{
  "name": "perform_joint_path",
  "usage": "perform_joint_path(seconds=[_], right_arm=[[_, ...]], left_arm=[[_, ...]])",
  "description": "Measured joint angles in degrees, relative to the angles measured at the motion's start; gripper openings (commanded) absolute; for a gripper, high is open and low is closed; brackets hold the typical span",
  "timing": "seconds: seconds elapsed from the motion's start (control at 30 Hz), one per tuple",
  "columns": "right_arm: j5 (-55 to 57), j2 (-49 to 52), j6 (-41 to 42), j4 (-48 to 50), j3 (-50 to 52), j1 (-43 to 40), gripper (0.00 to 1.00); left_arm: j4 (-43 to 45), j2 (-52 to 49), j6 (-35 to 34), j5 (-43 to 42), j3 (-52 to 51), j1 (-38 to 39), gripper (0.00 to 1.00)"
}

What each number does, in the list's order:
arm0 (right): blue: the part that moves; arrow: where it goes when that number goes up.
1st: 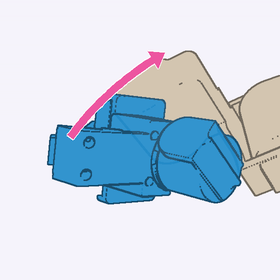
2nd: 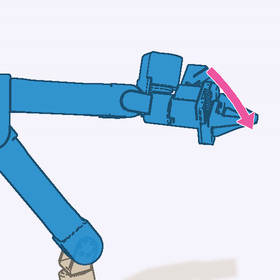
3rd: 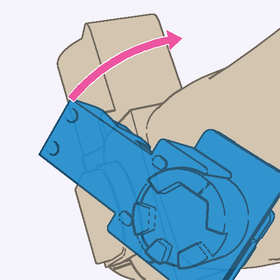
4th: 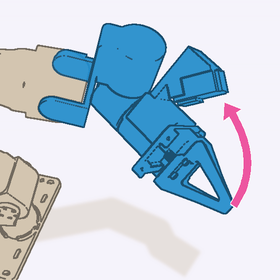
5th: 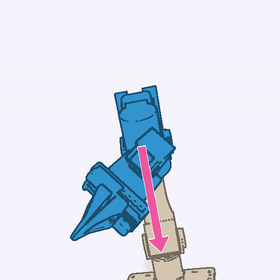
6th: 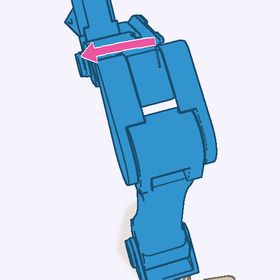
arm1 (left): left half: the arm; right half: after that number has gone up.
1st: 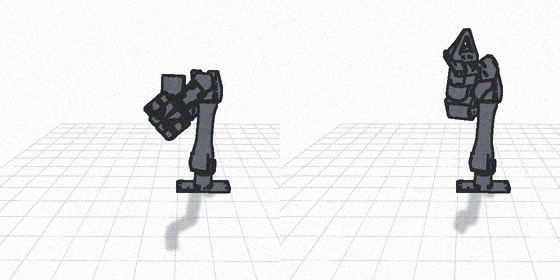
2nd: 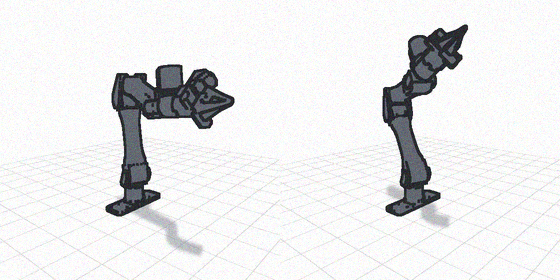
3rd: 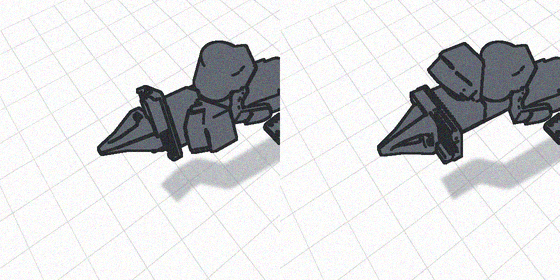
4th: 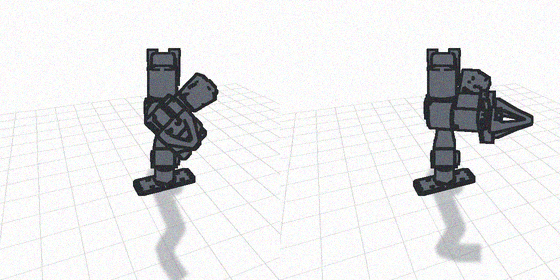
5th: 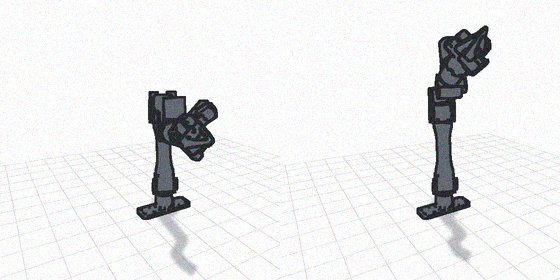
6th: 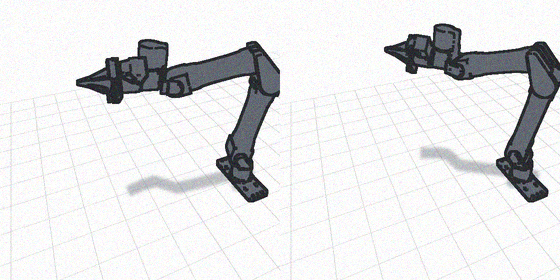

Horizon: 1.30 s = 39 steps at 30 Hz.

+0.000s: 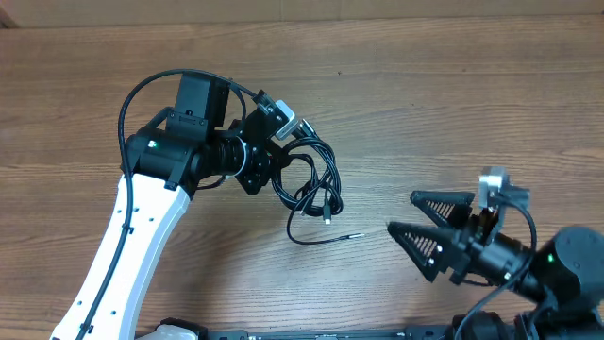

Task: Untangle cables

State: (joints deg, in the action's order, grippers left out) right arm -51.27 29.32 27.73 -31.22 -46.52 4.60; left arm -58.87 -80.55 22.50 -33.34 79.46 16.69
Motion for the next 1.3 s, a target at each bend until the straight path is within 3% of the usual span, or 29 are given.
perform_joint_path(seconds=[0.13,0.23,0.27,0.3,0.4,0.6,0.67,0.7,0.73,0.97,1.13,1.2,1.23,1.3], right_arm=[[2.1,6.47,5.88,-0.55,-0.02,0.0,0.84],[2.47,11.45,7.58,-0.48,-0.04,0.0,0.62],[2.62,13.66,7.74,-0.44,-0.09,0.0,0.44],[2.64,15.1,8.33,-0.57,-0.09,0.0,0.33],[1.07,19.54,8.13,-0.5,-0.09,0.0,0.18],[-3.43,25.29,4.83,-0.55,-0.09,0.0,0.23],[-4.17,25.33,3.91,-0.55,-0.09,0.0,0.35],[-4.57,25.31,3.23,-0.52,-0.09,0.0,0.58],[-5.14,25.33,2.23,-0.5,-0.09,-0.02,0.63],[-6.91,25.33,-1.16,-0.48,-0.09,0.0,0.75],[-9.79,25.33,-4.59,-0.33,-0.09,0.22,0.77],[-10.27,25.33,-5.33,-0.24,-0.09,0.76,0.73],[-10.43,25.33,-6.08,-0.07,-0.09,1.22,0.6],[-10.45,25.33,-6.78,0.35,-0.09,1.9,0.45]], left_arm=[[0.22,0.0,0.17,-0.22,-0.02,2.21,0.04],[0.22,0.0,3.06,-0.35,0.0,4.85,0.04],[0.42,0.0,4.28,-0.42,0.0,5.97,0.04],[0.85,0.0,5.42,-0.52,-0.02,7.32,0.04],[3.02,0.0,6.62,-0.59,0.0,8.87,0.04],[4.13,0.0,6.64,-0.48,0.0,9.18,0.04],[4.13,0.0,6.6,0.66,0.0,9.18,0.04],[4.11,0.0,6.4,1.46,0.0,9.18,0.04],[4.09,0.0,5.68,3.26,0.0,9.18,0.04],[7.67,0.0,-0.2,3.21,0.0,9.18,0.04],[7.89,-0.02,-2.71,1.99,0.0,9.22,0.04],[7.89,-0.15,-3.1,1.44,0.0,9.22,0.04],[7.89,-0.39,-3.23,0.81,0.0,9.22,0.04],[7.91,-0.92,-3.34,0.09,0.0,9.38,0.04]])
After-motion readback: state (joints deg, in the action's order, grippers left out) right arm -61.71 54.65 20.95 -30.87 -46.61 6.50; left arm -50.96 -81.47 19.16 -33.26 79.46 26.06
